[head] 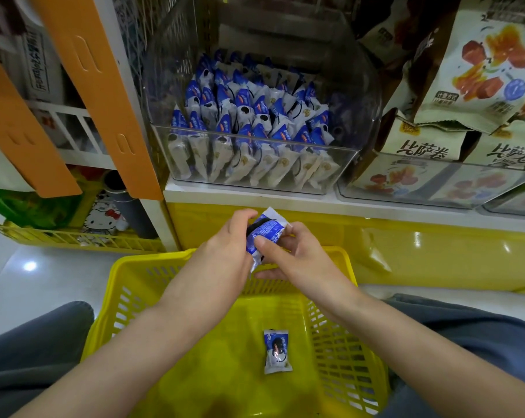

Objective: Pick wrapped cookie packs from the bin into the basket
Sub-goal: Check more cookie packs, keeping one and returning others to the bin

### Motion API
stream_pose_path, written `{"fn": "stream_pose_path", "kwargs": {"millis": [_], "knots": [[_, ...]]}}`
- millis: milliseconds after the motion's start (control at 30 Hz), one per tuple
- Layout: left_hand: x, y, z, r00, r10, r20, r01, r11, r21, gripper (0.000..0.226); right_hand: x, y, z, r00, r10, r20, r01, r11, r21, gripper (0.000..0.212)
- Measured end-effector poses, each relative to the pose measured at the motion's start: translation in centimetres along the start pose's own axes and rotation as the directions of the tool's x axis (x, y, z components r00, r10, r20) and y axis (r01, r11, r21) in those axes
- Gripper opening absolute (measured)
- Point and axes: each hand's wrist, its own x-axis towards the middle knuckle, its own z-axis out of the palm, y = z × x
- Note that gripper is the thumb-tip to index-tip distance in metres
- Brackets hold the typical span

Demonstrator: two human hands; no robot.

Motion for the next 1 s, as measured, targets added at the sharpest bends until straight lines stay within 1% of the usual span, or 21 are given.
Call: {"fn": "stream_pose_path", "kwargs": {"millis": [100,200,267,367,467,567,633,700,800,900,967,1000], "knots": [[0.1,-0.2,-0.1,1.000,0.008,0.011,-0.008,1.000,0.025,0.043,0.0,0.0,-0.1,1.000,-0.018,-0.006,0.017,1.000,-0.020,0.026],[0.2,-0.4,-0.3,0.996,0.085,0.003,-0.085,0.991,0.101,0.033,0.0,0.1,-0.1,0.999,-0.046,0.016,0.047,0.998,-0.032,0.021],[0.1,-0.4,-0.6,0.995,0.100,0.007,-0.100,0.984,0.147,0.030,0.1,0.4,-0.2,0.997,-0.072,0.031,0.074,0.994,-0.079,0.022],[0.1,-0.1,-0.6,0.997,0.081,0.010,-0.081,0.977,0.199,0.029,0.1,0.9,-0.1,0.991,-0.127,0.041,0.132,0.975,-0.179,0.024],[0.2,0.0,-0.6,0.999,0.040,0.002,-0.040,0.984,0.173,0.028,0.1,1.4,-0.3,0.988,-0.154,0.032,0.156,0.936,-0.315,0.024],[0.4,0.1,-0.7,0.996,0.084,-0.019,-0.079,0.983,0.167,0.023,0.0,1.6,-0.5,0.980,-0.194,0.052,0.197,0.880,-0.432,0.025],[0.4,0.0,-0.8,0.993,0.110,-0.031,-0.102,0.975,0.196,0.021,-0.2,1.8,-0.5,0.968,-0.233,0.097,0.248,0.815,-0.524,0.026],[0.5,-0.3,-0.8,0.992,0.117,-0.041,-0.105,0.969,0.225,0.019,-0.3,2.0,-0.5,0.962,-0.244,0.122,0.269,0.773,-0.574,0.028],[0.7,-0.5,-0.6,0.992,0.098,-0.078,-0.085,0.983,0.163,0.014,-0.2,2.0,-0.5,0.962,-0.246,0.119,0.268,0.765,-0.586,0.027],[0.9,-0.7,-0.3,0.994,0.031,-0.108,-0.026,0.998,0.049,0.015,0.1,1.8,-0.6,0.964,-0.249,0.090,0.258,0.807,-0.531,0.027],[0.8,-0.7,0.0,0.995,-0.001,-0.101,0.001,1.000,0.001,0.026,0.4,1.8,-0.6,0.967,-0.251,0.044,0.242,0.847,-0.473,0.026],[0.7,-0.7,0.2,0.995,0.001,-0.097,-0.001,1.000,0.004,0.033,0.5,1.7,-0.6,0.970,-0.242,0.023,0.226,0.865,-0.448,0.025]]}}
